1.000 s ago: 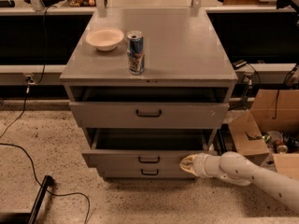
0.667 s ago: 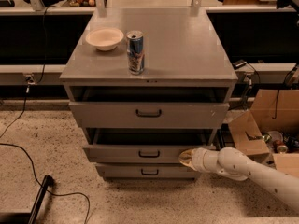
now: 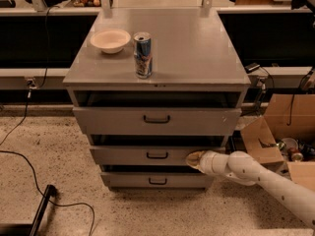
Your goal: Close middle drawer
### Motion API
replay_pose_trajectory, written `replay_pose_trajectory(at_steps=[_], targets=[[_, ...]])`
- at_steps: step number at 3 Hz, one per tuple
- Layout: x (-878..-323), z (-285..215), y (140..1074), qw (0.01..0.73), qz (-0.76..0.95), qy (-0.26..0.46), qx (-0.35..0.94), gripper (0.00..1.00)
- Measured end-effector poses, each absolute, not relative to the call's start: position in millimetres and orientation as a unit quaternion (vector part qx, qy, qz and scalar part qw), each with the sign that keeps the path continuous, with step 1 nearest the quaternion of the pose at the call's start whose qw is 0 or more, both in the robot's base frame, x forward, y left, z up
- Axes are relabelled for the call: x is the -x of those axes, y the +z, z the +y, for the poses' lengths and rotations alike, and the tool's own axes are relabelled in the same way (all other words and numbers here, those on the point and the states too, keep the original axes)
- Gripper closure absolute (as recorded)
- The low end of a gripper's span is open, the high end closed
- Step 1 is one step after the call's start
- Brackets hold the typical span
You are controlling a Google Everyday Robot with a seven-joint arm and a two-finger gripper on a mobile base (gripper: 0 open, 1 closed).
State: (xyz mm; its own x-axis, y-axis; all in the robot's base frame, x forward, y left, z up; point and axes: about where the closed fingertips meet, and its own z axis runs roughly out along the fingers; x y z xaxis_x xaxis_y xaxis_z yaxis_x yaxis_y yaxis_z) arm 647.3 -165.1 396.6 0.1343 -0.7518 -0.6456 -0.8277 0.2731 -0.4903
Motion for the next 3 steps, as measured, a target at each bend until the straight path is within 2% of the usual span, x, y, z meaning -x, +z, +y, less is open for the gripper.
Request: replay_pose_trajectory(at_steps=[1,3], targets=[[-648,-162,398,0.462,0.644,0.050,0.608,1.00],[-601,-157,405,0.469,0.616,0.090,0.626,1.00]])
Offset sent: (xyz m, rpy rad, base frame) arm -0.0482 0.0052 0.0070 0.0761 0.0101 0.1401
